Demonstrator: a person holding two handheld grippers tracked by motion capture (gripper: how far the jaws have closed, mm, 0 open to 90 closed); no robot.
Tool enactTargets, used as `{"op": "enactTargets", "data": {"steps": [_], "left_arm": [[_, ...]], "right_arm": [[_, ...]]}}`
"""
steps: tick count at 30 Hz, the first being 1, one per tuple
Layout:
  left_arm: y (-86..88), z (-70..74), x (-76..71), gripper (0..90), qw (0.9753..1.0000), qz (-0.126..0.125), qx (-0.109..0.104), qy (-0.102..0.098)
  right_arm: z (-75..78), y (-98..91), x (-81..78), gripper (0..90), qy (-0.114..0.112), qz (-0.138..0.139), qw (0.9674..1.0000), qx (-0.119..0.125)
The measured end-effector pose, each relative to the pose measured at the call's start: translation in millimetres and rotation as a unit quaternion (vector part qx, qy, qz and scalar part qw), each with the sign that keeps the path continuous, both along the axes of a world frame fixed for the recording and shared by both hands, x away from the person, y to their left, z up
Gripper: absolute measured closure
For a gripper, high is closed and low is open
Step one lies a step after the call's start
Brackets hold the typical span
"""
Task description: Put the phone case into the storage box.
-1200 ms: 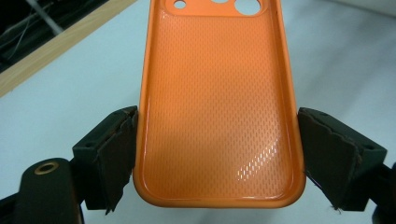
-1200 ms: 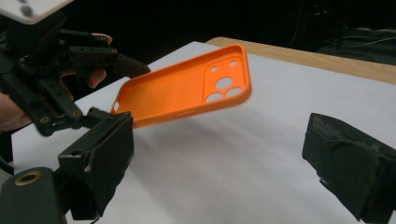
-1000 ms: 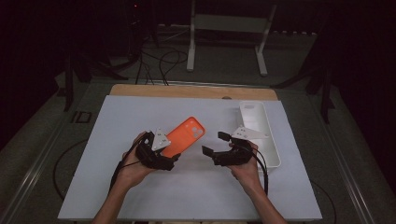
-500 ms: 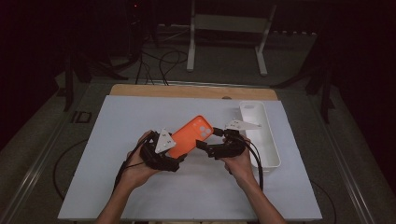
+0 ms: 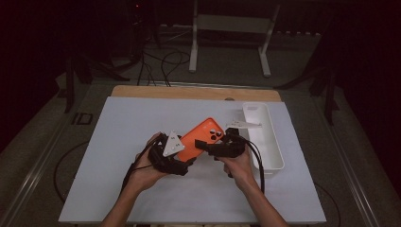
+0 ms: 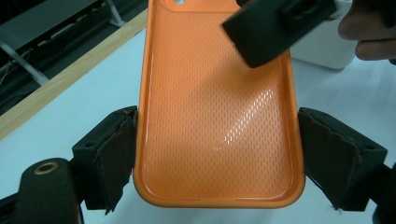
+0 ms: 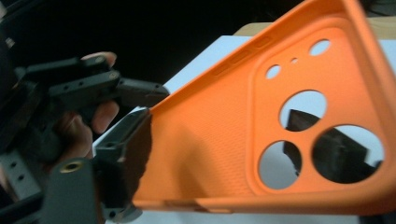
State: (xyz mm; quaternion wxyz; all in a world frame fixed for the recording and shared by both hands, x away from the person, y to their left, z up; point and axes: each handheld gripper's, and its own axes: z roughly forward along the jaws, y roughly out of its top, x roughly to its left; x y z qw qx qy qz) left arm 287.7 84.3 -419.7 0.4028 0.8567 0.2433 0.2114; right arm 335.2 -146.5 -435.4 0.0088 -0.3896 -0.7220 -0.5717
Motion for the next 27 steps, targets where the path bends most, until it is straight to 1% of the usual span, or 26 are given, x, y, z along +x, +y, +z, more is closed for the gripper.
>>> {"op": "enactTargets", "data": {"steps": [2,4,7,9,10,12,15,16,18,21,24,27], "left_arm": [[-1.4,-1.0,0.1,16.3,1.0000,-0.001,0.002,0.001],[-3.8,-2.8,-0.1,16.3,1.0000,-0.002,0.005,0.002],[-7.2,-5.9,0.2,16.2,0.9999,-0.005,0.012,0.003],[-8.8,-8.6,0.9,16.2,0.9999,-0.006,0.013,0.006],[-8.8,-9.2,1.2,16.1,0.9998,-0.006,0.016,0.007],[-8.9,-11.2,1.9,16.1,0.9998,-0.007,0.015,0.009],[-9.1,-13.8,2.5,16.0,0.9997,-0.007,0.021,0.013],[-9.4,-14.5,2.5,16.1,0.9997,-0.007,0.022,0.013],[-10.5,-15.7,2.7,16.0,0.9995,-0.005,0.027,0.014],[-13.3,-18.1,3.0,15.9,0.9994,0.000,0.033,0.012],[-14.6,-19.2,3.3,15.7,0.9992,0.003,0.038,0.012],[-13.8,-19.7,3.3,14.9,0.9995,0.006,0.029,0.014]], "right_arm": [[0.3,-0.6,0.6,30.8,0.013,-0.007,0.9998,0.011],[0.4,0.1,0.8,38.0,0.022,-0.005,0.9996,0.017],[0.7,4.3,-1.4,53.3,0.030,0.005,0.9995,0.013],[0.8,6.6,-2.5,62.8,0.032,0.015,0.9993,0.016],[1.4,7.6,-3.3,65.7,0.035,0.013,0.9992,0.015],[1.9,8.6,-3.7,72.0,0.038,0.020,0.9990,0.015],[1.7,9.7,-4.0,81.0,0.043,0.017,0.9989,0.007],[1.3,9.9,-3.8,82.4,0.047,0.015,0.9988,0.005],[0.4,10.6,-3.7,85.0,0.047,0.011,0.9988,-0.002],[0.6,12.5,-4.7,87.6,0.055,0.008,0.9985,-0.003],[2.0,14.8,-6.1,88.4,0.047,0.006,0.9988,-0.014],[2.5,14.6,-6.1,88.6,0.044,0.005,0.9989,-0.017]]}}
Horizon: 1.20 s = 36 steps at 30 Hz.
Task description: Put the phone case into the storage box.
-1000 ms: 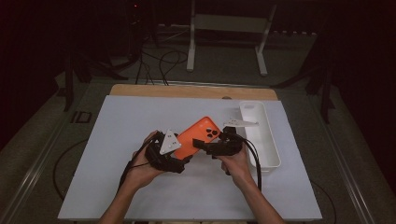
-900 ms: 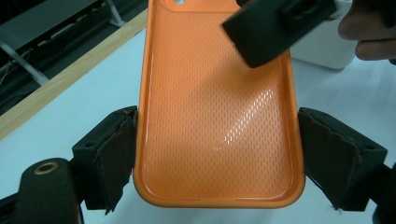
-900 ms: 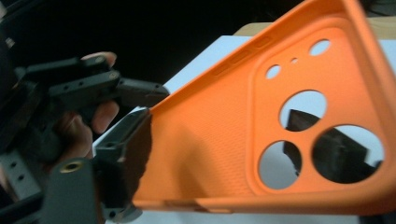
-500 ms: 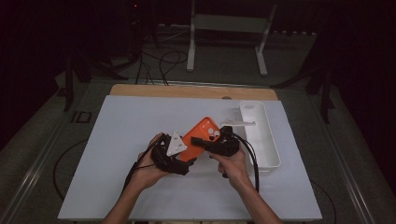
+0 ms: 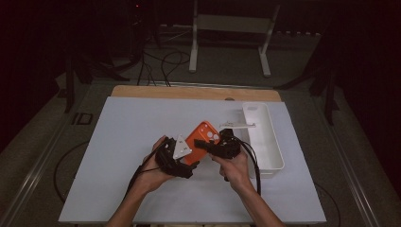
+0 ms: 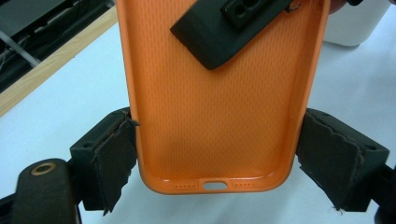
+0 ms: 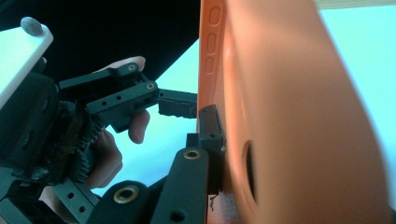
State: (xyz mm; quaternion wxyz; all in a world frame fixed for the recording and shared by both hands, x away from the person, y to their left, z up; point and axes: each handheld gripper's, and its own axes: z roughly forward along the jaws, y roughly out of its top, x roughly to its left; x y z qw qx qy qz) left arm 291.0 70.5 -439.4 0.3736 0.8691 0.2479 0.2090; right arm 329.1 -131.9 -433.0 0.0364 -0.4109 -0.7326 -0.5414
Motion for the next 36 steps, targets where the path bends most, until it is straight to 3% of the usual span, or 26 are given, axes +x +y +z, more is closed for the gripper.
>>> {"op": "enactTargets", "data": {"steps": [5,15,21,36], "left_arm": [[1.6,0.5,1.7,10.2,1.0000,0.005,-0.001,0.005],[13.8,7.0,5.0,7.7,0.9993,0.012,-0.029,0.018],[19.6,7.8,7.9,7.9,0.9984,0.001,-0.042,0.038],[26.9,6.8,13.0,9.4,0.9954,-0.020,-0.067,0.067]], "right_arm": [[1.0,0.4,-1.0,88.6,-0.005,0.000,1.0000,-0.002],[2.1,-5.0,0.5,88.5,-0.015,-0.004,0.9997,-0.018],[3.3,-8.3,-0.2,88.4,-0.022,0.001,0.9994,-0.026],[6.9,-16.0,-5.0,88.3,-0.044,0.026,0.9977,-0.045]]}}
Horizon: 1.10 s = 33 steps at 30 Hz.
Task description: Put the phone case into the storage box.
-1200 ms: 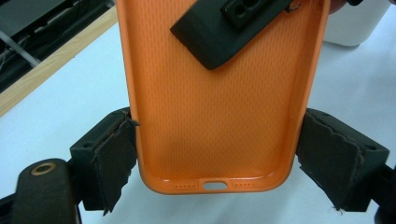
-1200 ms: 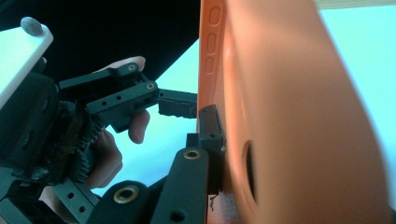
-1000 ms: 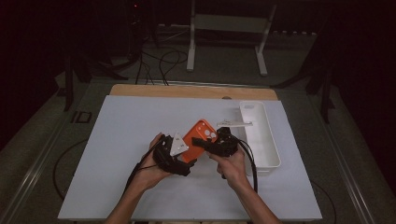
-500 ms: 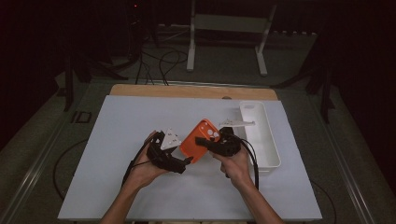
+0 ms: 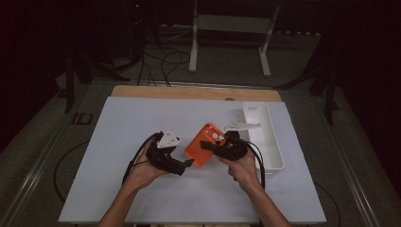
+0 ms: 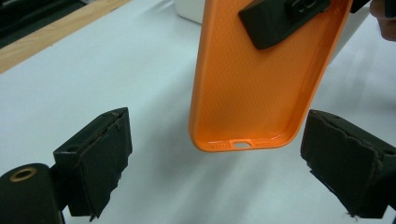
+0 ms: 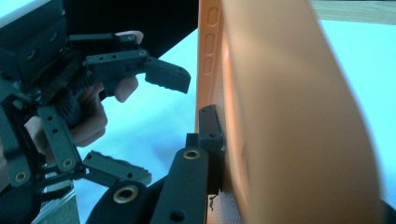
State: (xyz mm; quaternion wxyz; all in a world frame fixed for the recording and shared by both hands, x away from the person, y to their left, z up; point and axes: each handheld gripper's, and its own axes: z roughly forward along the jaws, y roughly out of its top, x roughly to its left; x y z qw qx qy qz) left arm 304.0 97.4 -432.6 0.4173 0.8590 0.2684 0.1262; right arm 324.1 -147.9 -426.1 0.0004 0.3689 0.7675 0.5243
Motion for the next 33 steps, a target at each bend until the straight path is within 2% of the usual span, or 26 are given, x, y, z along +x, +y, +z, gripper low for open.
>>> {"op": "enactTargets", "data": {"steps": [6,15,30,33], "left_arm": [[0.5,-1.0,1.4,9.3,0.9999,-0.008,-0.007,0.008],[1.4,-3.4,1.6,9.8,0.9989,-0.032,-0.028,0.017],[-1.4,-7.4,2.1,15.6,0.9963,-0.066,-0.043,0.033],[-1.8,-8.4,1.8,20.8,0.9950,-0.078,-0.049,0.038]], "right_arm": [[1.8,-0.8,-2.5,88.3,-0.010,0.012,0.9999,-0.006],[4.6,1.0,-6.8,88.3,-0.028,0.045,0.9985,-0.009],[9.9,5.8,-11.4,88.3,-0.051,0.109,0.9927,-0.008],[10.4,7.6,-12.0,88.3,-0.053,0.121,0.9912,-0.006]]}}
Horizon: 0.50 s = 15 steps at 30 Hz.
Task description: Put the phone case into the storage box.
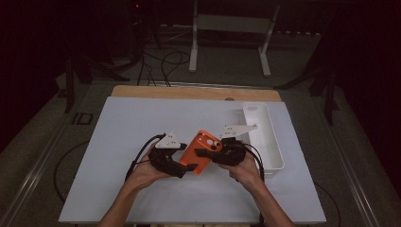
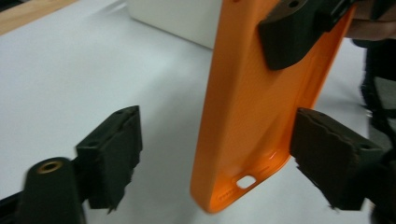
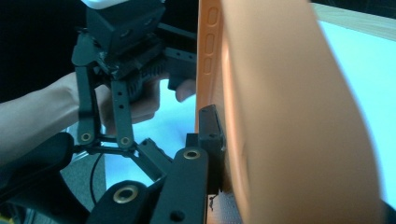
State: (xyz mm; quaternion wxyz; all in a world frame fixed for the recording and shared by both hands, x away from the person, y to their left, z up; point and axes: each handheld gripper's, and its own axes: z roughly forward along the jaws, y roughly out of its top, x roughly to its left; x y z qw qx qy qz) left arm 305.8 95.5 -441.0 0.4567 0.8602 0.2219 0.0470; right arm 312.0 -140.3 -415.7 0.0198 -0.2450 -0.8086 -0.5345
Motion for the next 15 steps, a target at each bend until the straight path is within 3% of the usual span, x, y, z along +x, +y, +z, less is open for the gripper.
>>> {"op": "enactTargets", "data": {"steps": [6,15], "left_arm": [[0.3,-1.2,-1.1,36.4,0.9995,-0.026,-0.014,0.010],[0.0,-3.4,-2.2,60.1,0.9962,-0.076,-0.030,0.031]], "right_arm": [[1.4,1.8,-1.3,88.4,-0.005,0.025,0.9997,0.004],[1.0,1.4,-1.8,88.4,-0.012,0.054,0.9985,-0.002]]}}
